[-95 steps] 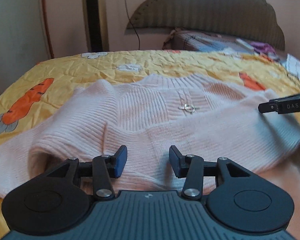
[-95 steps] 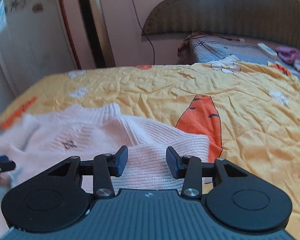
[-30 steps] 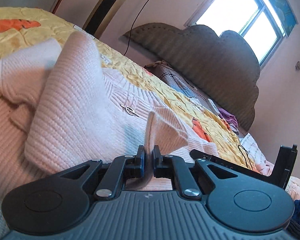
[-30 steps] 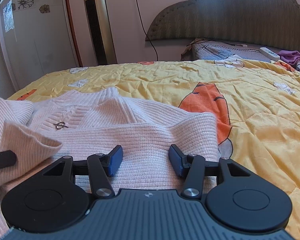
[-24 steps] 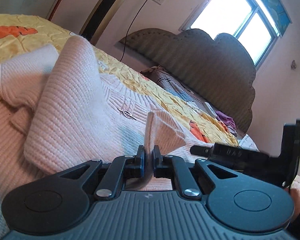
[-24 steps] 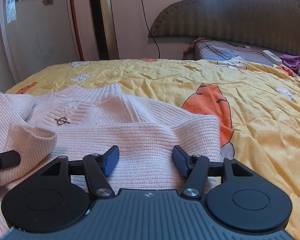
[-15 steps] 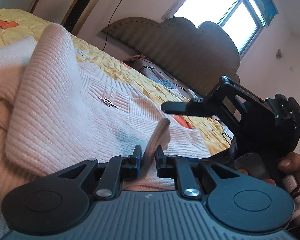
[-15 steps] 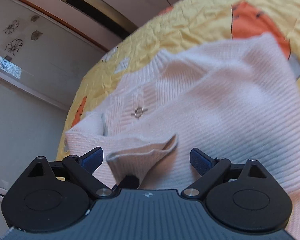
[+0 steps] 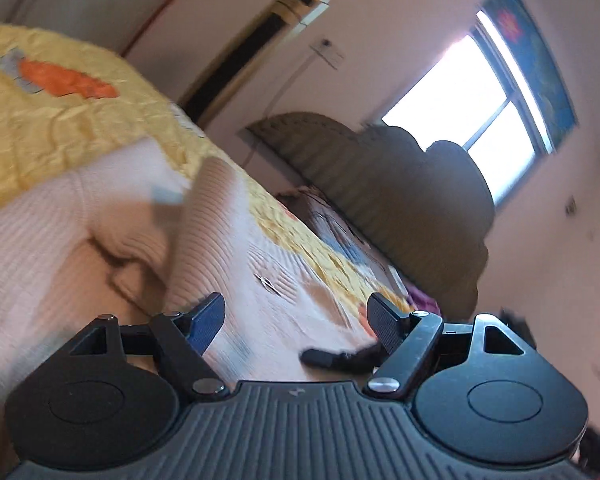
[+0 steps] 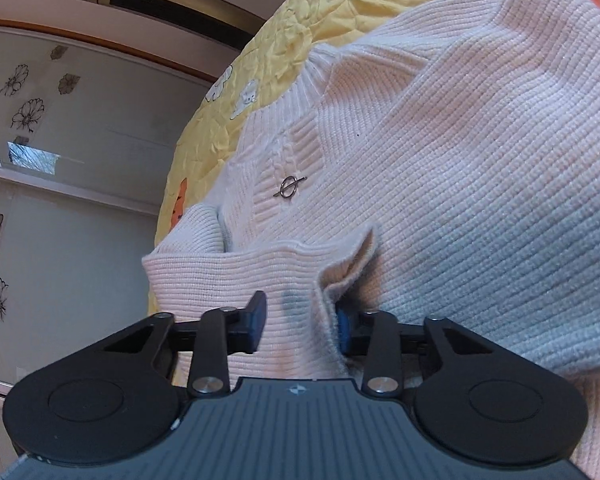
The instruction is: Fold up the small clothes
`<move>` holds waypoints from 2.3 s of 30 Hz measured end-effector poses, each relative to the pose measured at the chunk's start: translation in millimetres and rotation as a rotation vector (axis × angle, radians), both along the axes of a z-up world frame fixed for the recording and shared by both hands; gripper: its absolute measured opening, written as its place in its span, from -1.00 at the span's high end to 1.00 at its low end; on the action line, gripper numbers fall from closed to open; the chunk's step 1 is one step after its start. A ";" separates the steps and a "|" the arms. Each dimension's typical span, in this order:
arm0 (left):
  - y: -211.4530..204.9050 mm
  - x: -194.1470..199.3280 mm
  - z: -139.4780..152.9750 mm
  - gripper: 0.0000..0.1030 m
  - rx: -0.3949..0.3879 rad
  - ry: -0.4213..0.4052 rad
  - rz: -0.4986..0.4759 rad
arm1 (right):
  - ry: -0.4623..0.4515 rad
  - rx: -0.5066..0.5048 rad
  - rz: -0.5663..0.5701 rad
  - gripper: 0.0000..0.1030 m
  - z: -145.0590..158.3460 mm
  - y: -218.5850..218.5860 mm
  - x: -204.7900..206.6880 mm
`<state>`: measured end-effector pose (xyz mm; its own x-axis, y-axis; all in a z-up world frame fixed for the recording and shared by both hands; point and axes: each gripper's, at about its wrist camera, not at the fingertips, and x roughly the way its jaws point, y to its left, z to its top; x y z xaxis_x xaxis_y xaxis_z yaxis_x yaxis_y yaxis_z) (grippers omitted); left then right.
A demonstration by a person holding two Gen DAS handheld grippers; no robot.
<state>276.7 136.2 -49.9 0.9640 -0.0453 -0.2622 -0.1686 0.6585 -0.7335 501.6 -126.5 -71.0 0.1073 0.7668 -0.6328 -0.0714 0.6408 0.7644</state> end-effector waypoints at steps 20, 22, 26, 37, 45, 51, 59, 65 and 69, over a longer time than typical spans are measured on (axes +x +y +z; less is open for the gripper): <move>71.8 10.3 -23.0 -0.52 -0.527 0.092 0.228 | -0.314 0.209 -0.057 0.78 127.8 -26.1 18.4; 71.9 12.5 -23.7 -0.52 -0.521 0.098 0.221 | -0.321 0.208 -0.104 0.78 128.8 -47.2 22.3; 73.0 21.0 -26.8 -0.51 -0.537 0.158 0.231 | -0.289 0.183 -0.189 0.78 112.3 -85.2 31.1; 81.1 24.8 -27.4 -0.42 -0.502 0.212 0.289 | -0.207 0.149 -0.250 0.78 58.3 -110.4 31.6; 84.9 38.8 -33.3 0.78 -0.364 0.330 0.292 | -0.175 0.093 -0.296 0.78 34.2 -127.7 29.8; 82.4 37.0 -33.1 0.78 -0.311 0.326 0.270 | -0.179 0.069 -0.356 0.81 7.4 -140.0 11.4; 80.5 34.9 -35.8 0.76 -0.274 0.305 0.250 | -0.127 0.054 -0.377 0.85 -13.8 -144.2 10.1; 78.1 30.0 -39.4 0.75 -0.236 0.271 0.228 | -0.183 0.011 -0.325 0.36 6.4 -139.0 0.0; 78.2 30.9 -29.9 0.78 -0.233 0.295 0.246 | -0.250 -0.090 -0.244 0.80 13.9 -128.1 -2.2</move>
